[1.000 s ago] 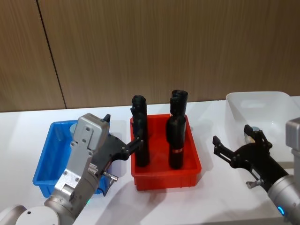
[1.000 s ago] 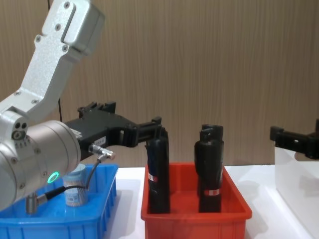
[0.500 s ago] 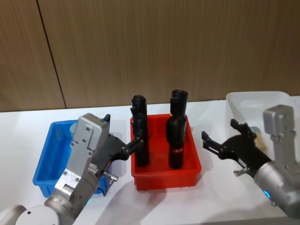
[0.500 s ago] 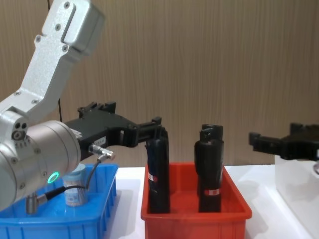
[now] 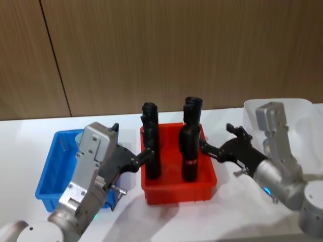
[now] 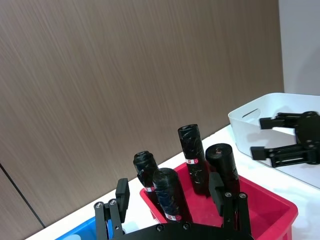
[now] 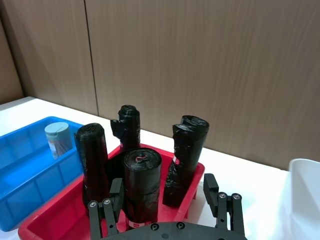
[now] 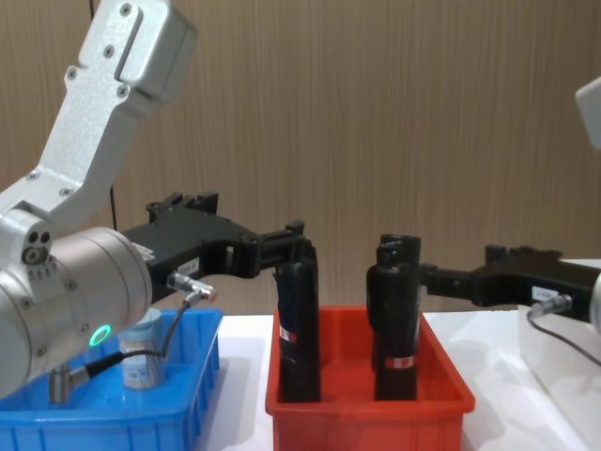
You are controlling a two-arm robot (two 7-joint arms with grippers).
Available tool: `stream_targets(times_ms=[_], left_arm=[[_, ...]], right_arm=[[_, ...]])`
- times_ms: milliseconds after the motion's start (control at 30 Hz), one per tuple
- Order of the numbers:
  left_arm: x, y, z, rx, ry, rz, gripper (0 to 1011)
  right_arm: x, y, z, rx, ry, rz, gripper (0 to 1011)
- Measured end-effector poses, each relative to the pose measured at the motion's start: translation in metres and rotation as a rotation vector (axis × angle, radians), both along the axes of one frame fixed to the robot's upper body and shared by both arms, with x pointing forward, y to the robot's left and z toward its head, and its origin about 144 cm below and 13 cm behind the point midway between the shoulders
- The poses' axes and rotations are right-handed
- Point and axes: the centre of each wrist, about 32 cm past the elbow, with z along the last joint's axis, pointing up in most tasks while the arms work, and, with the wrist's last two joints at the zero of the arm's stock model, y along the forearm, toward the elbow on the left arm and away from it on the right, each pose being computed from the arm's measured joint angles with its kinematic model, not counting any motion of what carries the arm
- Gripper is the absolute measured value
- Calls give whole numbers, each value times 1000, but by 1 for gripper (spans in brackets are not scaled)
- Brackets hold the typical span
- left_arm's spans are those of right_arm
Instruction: Pick the cotton swabs from the blue box and place them into the white box.
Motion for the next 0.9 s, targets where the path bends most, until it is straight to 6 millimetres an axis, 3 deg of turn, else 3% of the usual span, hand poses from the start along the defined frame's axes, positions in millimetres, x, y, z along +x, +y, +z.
stream_targets(times_ms=[500,900], left_arm=[[0,0,0,0,0,0,1004],[0,0,0,0,0,0,1004]], right_arm=[[40,-1,-10,16,36,121,1002],[55,-3,-14,49,52,178,1002]])
